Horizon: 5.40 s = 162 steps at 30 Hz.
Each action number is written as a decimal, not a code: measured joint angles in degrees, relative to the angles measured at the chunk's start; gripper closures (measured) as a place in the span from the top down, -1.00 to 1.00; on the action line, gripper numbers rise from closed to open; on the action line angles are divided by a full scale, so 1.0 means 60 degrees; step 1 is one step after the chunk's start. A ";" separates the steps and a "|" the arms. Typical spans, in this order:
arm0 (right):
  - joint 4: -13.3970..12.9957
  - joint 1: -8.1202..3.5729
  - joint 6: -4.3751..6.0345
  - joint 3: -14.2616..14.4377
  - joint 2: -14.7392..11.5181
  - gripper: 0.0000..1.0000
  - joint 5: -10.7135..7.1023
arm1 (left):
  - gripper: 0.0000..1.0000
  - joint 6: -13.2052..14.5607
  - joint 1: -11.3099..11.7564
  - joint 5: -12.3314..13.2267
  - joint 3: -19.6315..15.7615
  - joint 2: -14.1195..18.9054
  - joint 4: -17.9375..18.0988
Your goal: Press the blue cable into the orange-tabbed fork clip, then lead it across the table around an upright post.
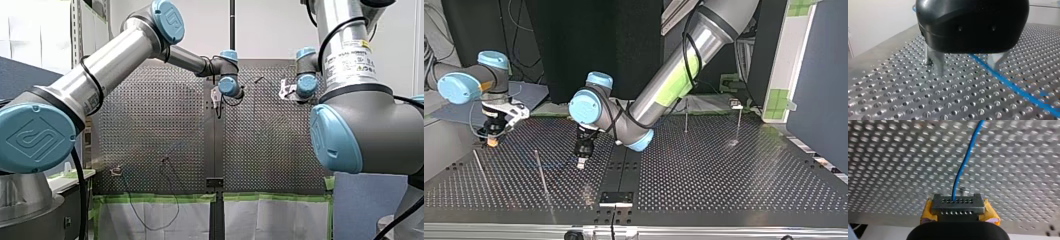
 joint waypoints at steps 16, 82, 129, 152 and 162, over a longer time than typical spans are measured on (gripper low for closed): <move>-0.1198 0.0241 0.0631 0.1285 0.1305 -1.00 0.0124 | 1.00 0.0082 0.0020 -0.0290 0.0004 0.0001 -0.0084; -0.5757 -0.1315 0.0202 0.0648 0.6055 -1.00 -0.0127 | 1.00 -0.0034 -0.0327 -0.1950 0.0204 0.0013 -0.0936; -0.5347 -0.1041 0.0074 0.0567 0.6057 -1.00 -0.0236 | 1.00 -0.4202 -0.0058 0.1226 0.0528 0.0168 -0.5070; -0.5347 -0.1034 0.0068 0.0562 0.6054 -1.00 -0.0254 | 1.00 -0.5823 -0.0005 0.2007 0.0550 0.1030 -0.5821; -0.5347 -0.1032 0.0068 0.0554 0.6051 -1.00 -0.0240 | 1.00 -0.5059 -0.0149 0.1507 0.0594 0.1898 -0.5402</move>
